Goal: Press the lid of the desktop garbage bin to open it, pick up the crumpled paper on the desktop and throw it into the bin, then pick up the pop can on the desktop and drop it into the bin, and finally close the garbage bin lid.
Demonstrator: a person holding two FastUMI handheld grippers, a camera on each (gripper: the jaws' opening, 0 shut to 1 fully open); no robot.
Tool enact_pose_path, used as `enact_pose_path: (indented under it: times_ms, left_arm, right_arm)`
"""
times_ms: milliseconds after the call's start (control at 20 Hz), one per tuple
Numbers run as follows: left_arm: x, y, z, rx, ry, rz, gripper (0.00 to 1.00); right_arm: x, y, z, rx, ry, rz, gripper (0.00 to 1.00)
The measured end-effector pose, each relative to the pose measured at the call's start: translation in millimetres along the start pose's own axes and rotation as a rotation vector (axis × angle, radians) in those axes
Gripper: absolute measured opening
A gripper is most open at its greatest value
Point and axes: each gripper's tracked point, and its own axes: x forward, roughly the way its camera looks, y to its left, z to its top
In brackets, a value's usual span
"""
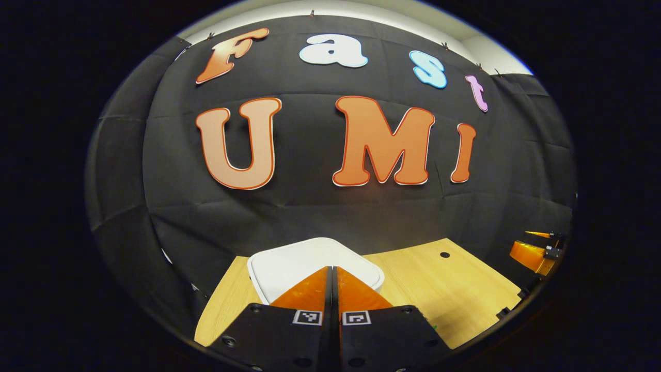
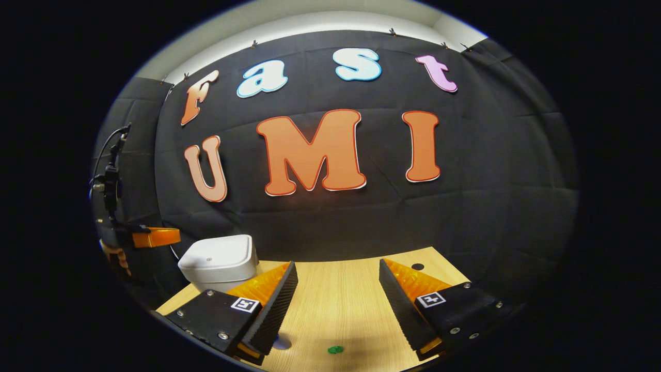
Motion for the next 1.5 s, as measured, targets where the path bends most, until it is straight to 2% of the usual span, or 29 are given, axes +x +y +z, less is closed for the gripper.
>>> enact_pose_path:
  times_ms: [200,400,550,900,1050,1300,1500]
  left_arm:
    - [23.7,15.4,-8.5,-0.002,0.092,-0.026,0.00]
    - [45.9,7.2,-38.4,-0.051,0.199,-0.097,0.00]
    - [57.7,3.8,-54.7,-0.087,0.251,-0.114,0.00]
    - [58.9,1.3,-80.9,-0.031,0.314,-0.123,0.00]
    - [63.6,0.9,-83.8,-0.013,0.335,-0.122,0.00]
    - [66.5,2.2,-87.3,-0.153,0.292,-0.135,0.01]
    - [65.3,2.6,-81.2,-0.148,0.222,-0.118,0.01]
  right_arm:
    - [-2.3,-8.0,-5.0,-0.004,0.012,-0.014,0.95]
    - [-4.8,-21.6,-12.1,0.006,0.029,-0.044,0.95]
    - [-7.1,-29.0,-14.9,0.000,0.035,-0.064,0.95]
    - [-13.7,-38.6,-22.3,0.014,0.053,-0.088,0.95]
    - [-14.8,-41.0,-24.5,-0.017,0.060,-0.100,0.95]
    - [-17.7,-33.5,-36.0,-0.013,0.088,-0.079,0.95]
    - [-19.0,-33.5,-31.7,0.016,0.084,-0.070,0.95]
